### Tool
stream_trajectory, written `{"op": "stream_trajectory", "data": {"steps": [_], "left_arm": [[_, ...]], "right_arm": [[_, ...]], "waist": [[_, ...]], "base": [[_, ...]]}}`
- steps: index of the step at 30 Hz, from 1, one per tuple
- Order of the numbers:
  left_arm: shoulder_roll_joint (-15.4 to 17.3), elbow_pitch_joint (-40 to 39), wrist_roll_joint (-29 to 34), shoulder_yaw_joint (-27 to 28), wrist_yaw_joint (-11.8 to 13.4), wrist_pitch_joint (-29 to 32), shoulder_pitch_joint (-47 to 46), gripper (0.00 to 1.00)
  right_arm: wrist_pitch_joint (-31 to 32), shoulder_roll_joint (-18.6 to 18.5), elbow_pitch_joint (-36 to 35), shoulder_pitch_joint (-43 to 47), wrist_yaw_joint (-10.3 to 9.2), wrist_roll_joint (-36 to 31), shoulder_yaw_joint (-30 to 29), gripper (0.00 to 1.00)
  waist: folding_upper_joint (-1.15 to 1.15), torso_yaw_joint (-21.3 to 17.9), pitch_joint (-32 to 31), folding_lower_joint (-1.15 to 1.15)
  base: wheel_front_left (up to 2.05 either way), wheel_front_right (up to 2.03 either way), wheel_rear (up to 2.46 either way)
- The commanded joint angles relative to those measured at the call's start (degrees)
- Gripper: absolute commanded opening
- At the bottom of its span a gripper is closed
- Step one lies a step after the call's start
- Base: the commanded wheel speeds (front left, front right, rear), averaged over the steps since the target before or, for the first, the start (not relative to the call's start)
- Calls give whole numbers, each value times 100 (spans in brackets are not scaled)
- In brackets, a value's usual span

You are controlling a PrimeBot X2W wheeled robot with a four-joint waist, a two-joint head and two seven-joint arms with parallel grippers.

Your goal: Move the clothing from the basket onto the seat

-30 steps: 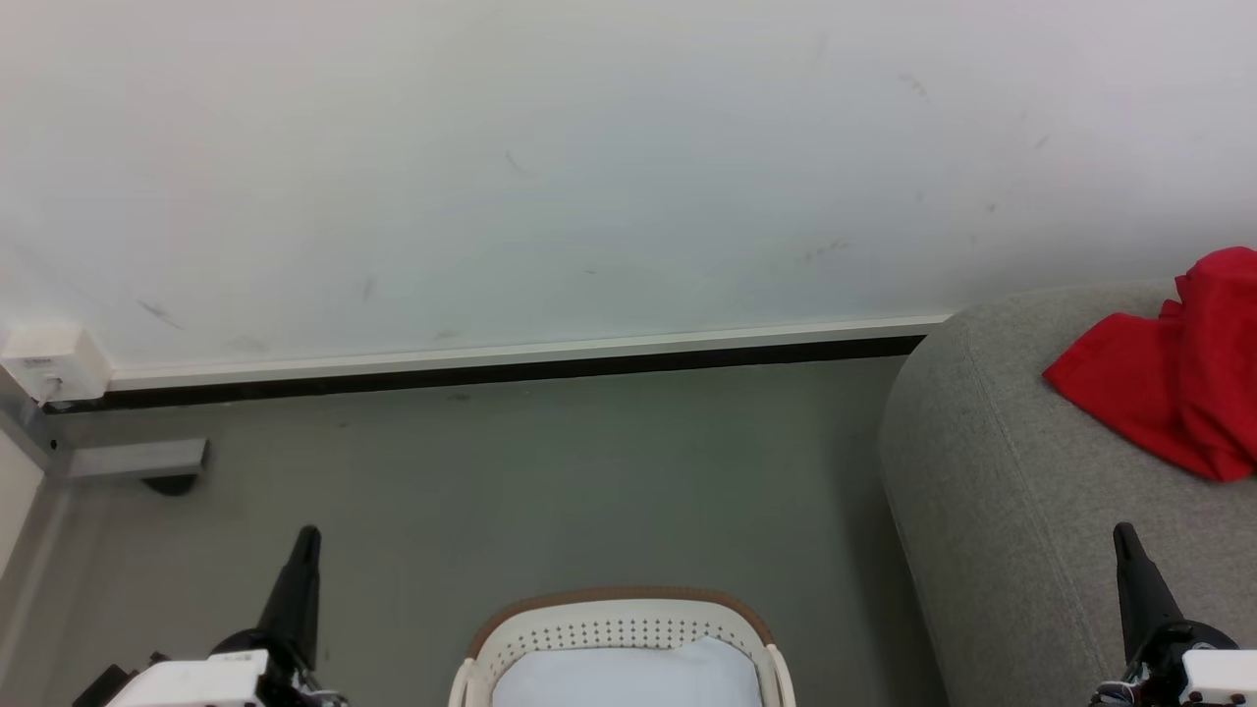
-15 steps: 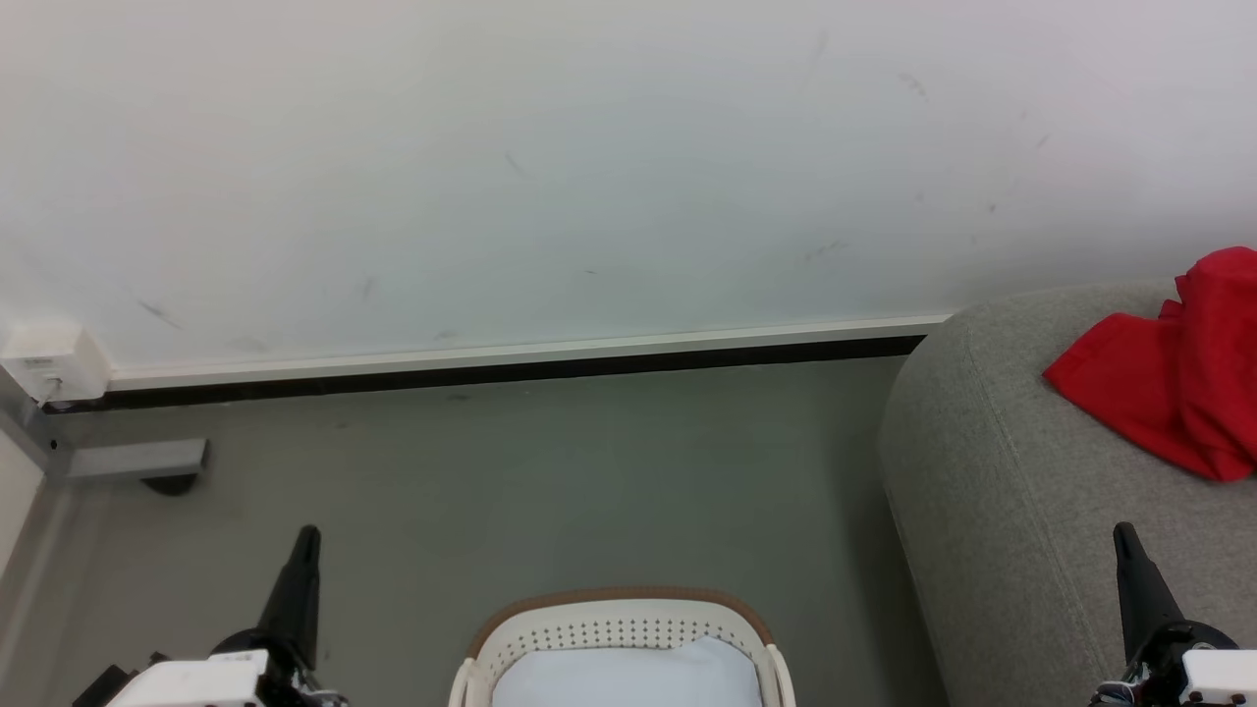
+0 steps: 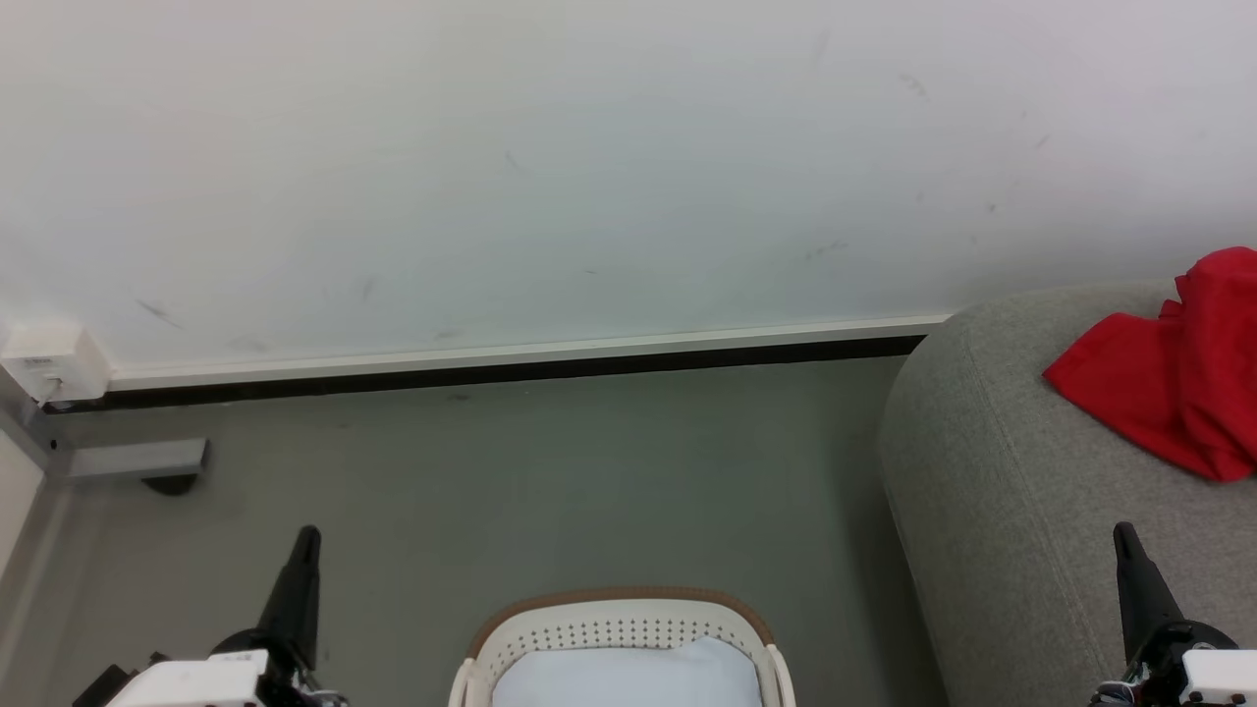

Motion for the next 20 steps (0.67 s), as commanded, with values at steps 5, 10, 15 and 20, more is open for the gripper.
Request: {"op": "stream_trajectory", "data": {"steps": [5, 10, 15, 20], "left_arm": [[38, -19, -78, 11, -30, 22, -52, 0], [38, -19, -78, 11, -30, 21, -52, 0], [38, -18, -78, 11, -30, 21, -52, 0], [38, -18, -78, 11, -30, 21, -52, 0]], "right_arm": [[17, -45, -32, -73, -12, 6, -22, 0], [17, -45, -32, -73, -12, 6, -22, 0], [17, -46, -32, -73, -12, 6, -22, 0], [17, -46, -32, -73, -12, 6, -21, 0]], "waist": [[0, 0, 0, 0], [0, 0, 0, 0], [0, 0, 0, 0], [0, 0, 0, 0]], "base": [[0, 0, 0], [0, 0, 0], [0, 0, 0], [0, 0, 0]]}}
